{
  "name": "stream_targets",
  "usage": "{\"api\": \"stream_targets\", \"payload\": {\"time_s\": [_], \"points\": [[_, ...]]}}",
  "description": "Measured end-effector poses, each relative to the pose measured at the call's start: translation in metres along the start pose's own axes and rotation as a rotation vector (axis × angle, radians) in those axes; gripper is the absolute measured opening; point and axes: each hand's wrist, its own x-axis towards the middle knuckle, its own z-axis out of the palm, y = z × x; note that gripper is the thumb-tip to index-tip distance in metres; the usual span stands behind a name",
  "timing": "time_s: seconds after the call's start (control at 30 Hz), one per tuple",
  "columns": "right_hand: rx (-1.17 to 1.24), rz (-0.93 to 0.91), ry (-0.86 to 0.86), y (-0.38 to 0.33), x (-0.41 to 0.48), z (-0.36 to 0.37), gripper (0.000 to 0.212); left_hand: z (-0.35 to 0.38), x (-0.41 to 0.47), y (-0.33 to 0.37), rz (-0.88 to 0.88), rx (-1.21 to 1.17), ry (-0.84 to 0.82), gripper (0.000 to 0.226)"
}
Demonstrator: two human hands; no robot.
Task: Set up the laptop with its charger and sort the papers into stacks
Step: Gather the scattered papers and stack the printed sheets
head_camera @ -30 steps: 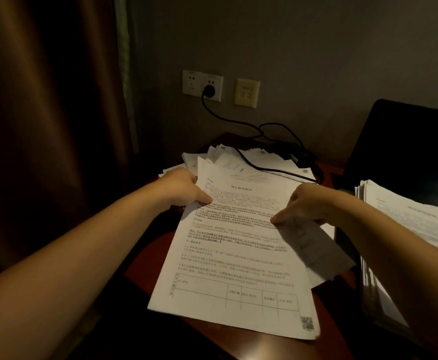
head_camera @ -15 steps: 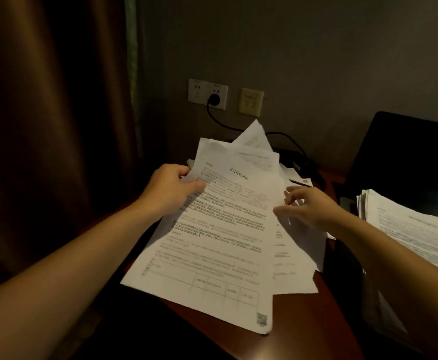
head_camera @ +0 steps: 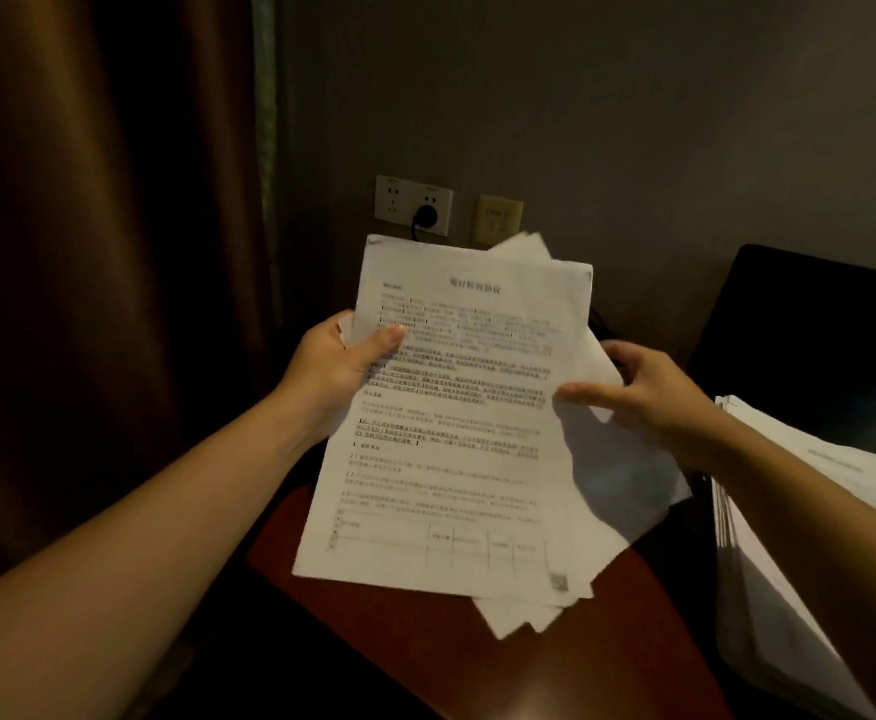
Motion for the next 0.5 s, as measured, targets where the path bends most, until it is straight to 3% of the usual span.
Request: {"api": "stream_targets", "payload": {"time_s": [0.1, 0.27, 0.33, 0.5], "points": [[0.114, 0.031, -0.045, 0.003, -0.006, 0.0, 0.027, 0.011, 0.002, 0.001, -0.021, -0.086, 0.064, 0.028], [0.351, -0.05, 0.257, -0.008, -0.015, -0.011, 0.016, 0.03, -0.003, 0.0, -0.104, 0.054, -0.08, 0.028], [0.42, -0.085, 0.298, -0.016, -0.019, -0.017, 0.018, 0.043, -0.006, 0.003, -0.054, 0.078, -0.115, 0.024], [0.527, -0.192, 0.307, -0.035, -0.026, -0.026, 0.022, 0.078, -0.008, 0.033, 0.183, 0.17, 0.031, 0.013]]}}
